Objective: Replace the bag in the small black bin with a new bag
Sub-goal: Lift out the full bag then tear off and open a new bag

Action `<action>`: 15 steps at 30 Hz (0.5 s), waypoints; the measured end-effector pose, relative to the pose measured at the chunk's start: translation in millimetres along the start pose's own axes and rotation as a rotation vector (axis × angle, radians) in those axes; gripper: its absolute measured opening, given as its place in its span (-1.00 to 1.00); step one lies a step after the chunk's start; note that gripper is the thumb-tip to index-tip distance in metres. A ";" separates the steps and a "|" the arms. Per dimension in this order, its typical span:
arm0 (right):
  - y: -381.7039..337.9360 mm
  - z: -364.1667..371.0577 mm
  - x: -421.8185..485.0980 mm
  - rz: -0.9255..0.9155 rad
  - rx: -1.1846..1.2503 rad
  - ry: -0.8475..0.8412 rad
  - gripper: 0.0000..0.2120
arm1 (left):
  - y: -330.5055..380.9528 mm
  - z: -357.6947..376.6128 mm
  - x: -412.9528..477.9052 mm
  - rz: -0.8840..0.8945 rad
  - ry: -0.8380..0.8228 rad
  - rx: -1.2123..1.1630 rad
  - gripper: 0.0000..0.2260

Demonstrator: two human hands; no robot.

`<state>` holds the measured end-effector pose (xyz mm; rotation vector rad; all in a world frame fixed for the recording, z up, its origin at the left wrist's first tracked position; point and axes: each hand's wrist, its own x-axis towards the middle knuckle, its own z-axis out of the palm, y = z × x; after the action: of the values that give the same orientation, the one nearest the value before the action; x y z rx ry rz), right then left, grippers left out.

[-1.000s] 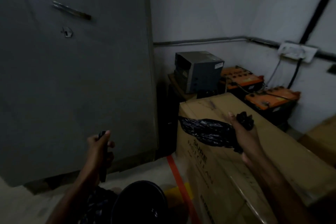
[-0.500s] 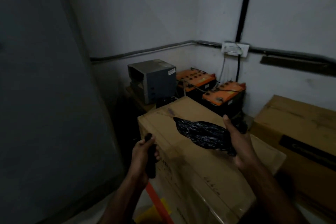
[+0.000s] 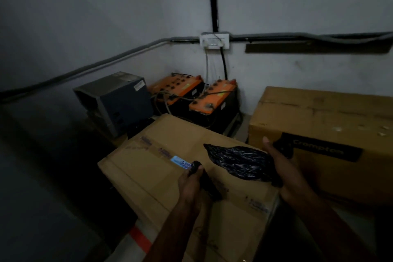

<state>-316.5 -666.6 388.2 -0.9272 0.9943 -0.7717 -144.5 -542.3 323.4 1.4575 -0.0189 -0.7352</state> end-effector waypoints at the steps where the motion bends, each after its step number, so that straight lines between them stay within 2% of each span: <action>1: -0.9 -1.7 1.8 -0.009 0.005 -0.003 -0.30 | -3.6 2.4 9.2 -0.028 -0.023 -0.012 -0.78; 2: -0.5 -4.1 4.9 -0.002 0.007 0.002 -0.39 | -7.7 3.4 16.6 -0.054 -0.042 -0.009 -0.80; 3: 2.6 -6.6 9.6 0.005 0.009 0.011 -0.36 | -12.3 3.6 23.8 -0.066 -0.055 0.008 -0.84; 6: 9.9 -11.1 15.8 0.014 0.001 0.003 -0.08 | -19.1 2.1 34.6 -0.004 -0.073 0.197 -0.94; 8: 15.1 -12.6 19.1 0.039 0.012 -0.003 -0.04 | -20.0 -2.8 38.1 0.123 -0.129 0.373 -0.94; 9: 15.1 -12.0 18.2 0.036 0.004 -0.024 -0.16 | -20.7 -5.8 41.5 0.193 -0.157 0.456 -0.96; 11: 12.2 -10.3 10.4 0.044 -0.014 -0.071 -0.66 | -19.9 -11.5 49.2 0.344 -0.173 0.704 -0.93; 12: 14.3 -11.8 11.3 0.062 -0.010 -0.087 -0.82 | -19.8 -15.6 53.3 0.393 -0.159 0.846 -0.88; 13: 15.7 -11.4 9.4 0.075 -0.017 -0.093 -0.84 | -20.9 -21.6 59.2 0.436 -0.128 0.979 -0.84; 14: 15.1 -7.7 4.4 0.076 -0.024 -0.110 -0.78 | -20.1 -26.5 59.7 0.468 -0.079 1.054 -0.82; 15: 13.3 -2.2 -2.5 0.065 -0.037 -0.125 -0.60 | -18.3 -29.7 55.8 0.457 -0.032 1.029 -0.81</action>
<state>-317.8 -659.6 376.5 -0.9586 0.9270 -0.6351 -95.8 -540.6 279.3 2.2909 -0.8319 -0.3519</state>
